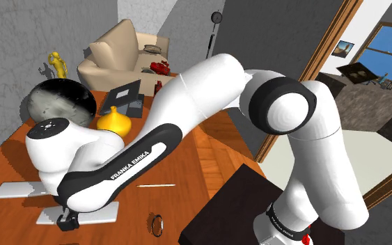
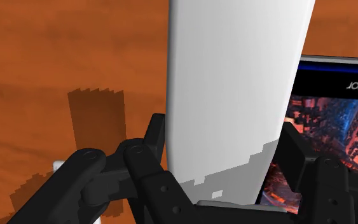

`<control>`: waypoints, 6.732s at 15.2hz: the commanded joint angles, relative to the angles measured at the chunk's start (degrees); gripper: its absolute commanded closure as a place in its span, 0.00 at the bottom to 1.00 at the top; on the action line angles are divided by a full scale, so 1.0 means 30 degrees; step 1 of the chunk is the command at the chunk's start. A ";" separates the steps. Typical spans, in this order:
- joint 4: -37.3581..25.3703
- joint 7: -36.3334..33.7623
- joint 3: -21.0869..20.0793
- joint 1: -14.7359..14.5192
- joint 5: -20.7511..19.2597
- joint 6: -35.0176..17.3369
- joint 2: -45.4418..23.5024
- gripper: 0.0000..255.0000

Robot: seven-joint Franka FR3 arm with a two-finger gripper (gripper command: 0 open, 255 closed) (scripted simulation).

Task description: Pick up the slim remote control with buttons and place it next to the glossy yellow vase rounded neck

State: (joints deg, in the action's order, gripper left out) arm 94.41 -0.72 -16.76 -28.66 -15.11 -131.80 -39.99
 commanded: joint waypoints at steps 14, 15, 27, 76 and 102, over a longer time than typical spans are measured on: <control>-0.0363 0.0478 -0.0599 0.0375 0.0804 0.2622 0.2313 1.00; -0.0425 0.0510 -0.0632 0.0394 0.0854 0.2810 0.2444 1.00; -0.0211 0.1948 -0.0697 0.1567 0.1510 0.4102 0.4066 1.00; -0.5588 1.5635 0.2774 1.1181 0.2583 0.3913 -0.0964 1.00; -0.5981 1.5377 0.3205 1.0912 0.2124 0.0074 -0.5198 1.00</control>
State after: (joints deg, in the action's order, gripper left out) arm 76.34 45.49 -7.20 4.13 -8.67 -131.00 -55.17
